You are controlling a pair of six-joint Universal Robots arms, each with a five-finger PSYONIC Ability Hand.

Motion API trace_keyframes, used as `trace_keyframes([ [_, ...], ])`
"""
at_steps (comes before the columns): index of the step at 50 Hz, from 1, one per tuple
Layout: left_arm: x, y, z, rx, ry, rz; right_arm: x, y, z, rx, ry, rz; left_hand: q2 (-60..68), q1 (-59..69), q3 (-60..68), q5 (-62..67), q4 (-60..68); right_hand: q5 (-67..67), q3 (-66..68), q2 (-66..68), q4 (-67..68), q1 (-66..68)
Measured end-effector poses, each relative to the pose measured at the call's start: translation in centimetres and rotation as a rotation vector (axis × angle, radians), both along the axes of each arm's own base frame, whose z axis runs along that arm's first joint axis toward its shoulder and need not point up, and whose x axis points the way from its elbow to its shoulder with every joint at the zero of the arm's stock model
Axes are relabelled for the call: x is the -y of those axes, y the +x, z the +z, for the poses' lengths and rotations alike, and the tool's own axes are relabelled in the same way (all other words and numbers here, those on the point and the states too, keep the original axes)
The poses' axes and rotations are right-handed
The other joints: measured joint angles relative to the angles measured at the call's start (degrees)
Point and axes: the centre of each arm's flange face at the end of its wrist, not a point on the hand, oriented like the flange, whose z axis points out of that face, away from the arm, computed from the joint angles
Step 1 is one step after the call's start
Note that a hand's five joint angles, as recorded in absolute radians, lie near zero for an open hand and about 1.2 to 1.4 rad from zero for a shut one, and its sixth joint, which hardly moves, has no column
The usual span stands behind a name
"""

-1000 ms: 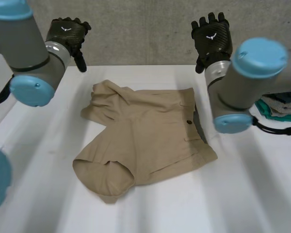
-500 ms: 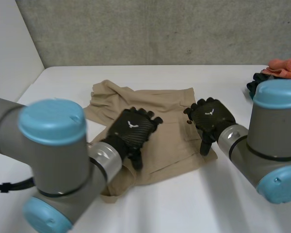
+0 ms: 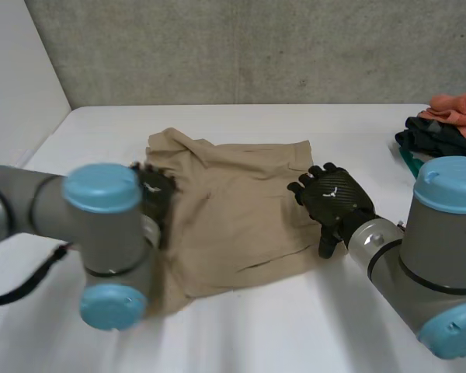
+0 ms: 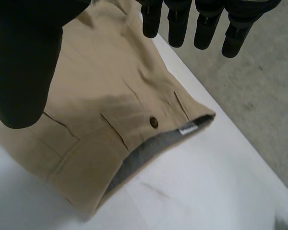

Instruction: Fold the laundry.

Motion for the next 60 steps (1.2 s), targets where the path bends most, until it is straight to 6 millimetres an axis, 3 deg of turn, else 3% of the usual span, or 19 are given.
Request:
trace_keyframes([
  [5, 2.8, 2.6, 0.6, 0.147, -0.118, -0.030, -1.5, 0.3, 0.6, -0.040, -0.040, 0.090, 0.00, 0.00, 0.00, 0.00, 0.00, 0.01, 0.00, 0.00, 0.00, 0.00],
  [10, 2.7, 2.5, 2.0, 0.219, -0.201, -0.111, -2.6, 0.6, 0.7, -0.070, -0.055, 0.159, 0.00, 0.00, 0.00, 0.00, 0.00, 0.00, 0.00, 0.00, 0.00, 0.00],
  [20, -1.8, 1.7, 6.4, -0.003, -0.128, -0.135, -2.6, 0.3, 0.0, -0.101, -0.007, 0.168, 0.00, 0.00, 0.00, 0.00, 0.00, 0.24, 0.22, 0.14, 0.16, 0.20],
  [28, -6.0, 2.6, 7.4, -0.147, 0.088, -0.163, -2.0, 0.3, -1.8, -0.127, 0.040, 0.156, 0.00, 0.00, 0.00, 0.00, 0.00, 5.28, 5.68, 5.83, 5.61, 4.50],
  [36, -8.8, 3.7, 8.0, -0.227, 0.228, -0.178, -0.7, 0.9, -3.7, -0.130, 0.043, 0.134, 0.00, 0.00, 0.00, 0.00, 0.00, 10.83, 11.00, 10.13, 10.98, 10.26],
  [42, -10.0, 4.7, 8.2, -0.249, 0.268, -0.165, 0.5, 1.2, -4.9, -0.131, 0.021, 0.107, 0.00, 0.00, 0.00, 0.00, 0.00, 25.42, 26.29, 26.64, 26.29, 25.72],
  [45, -10.3, 5.2, 7.9, -0.245, 0.282, -0.153, 1.0, 1.4, -4.7, -0.125, 0.005, 0.095, 1.13, 0.88, 0.91, 0.51, 1.13, 48.68, 50.10, 50.99, 50.11, 47.81],
  [50, -10.8, 5.9, 7.1, -0.225, 0.322, -0.132, 1.2, 1.6, -3.7, -0.095, -0.021, 0.083, 2.65, 3.42, 1.84, 1.53, 3.02, 54.76, 55.81, 55.78, 56.45, 50.74],
  [60, -10.9, 6.4, 4.3, -0.180, 0.420, -0.103, -0.9, 2.3, 5.3, 0.147, -0.152, 0.075, 5.17, 6.08, 4.60, 4.46, 5.53, 55.00, 55.82, 55.78, 56.49, 50.74],
])
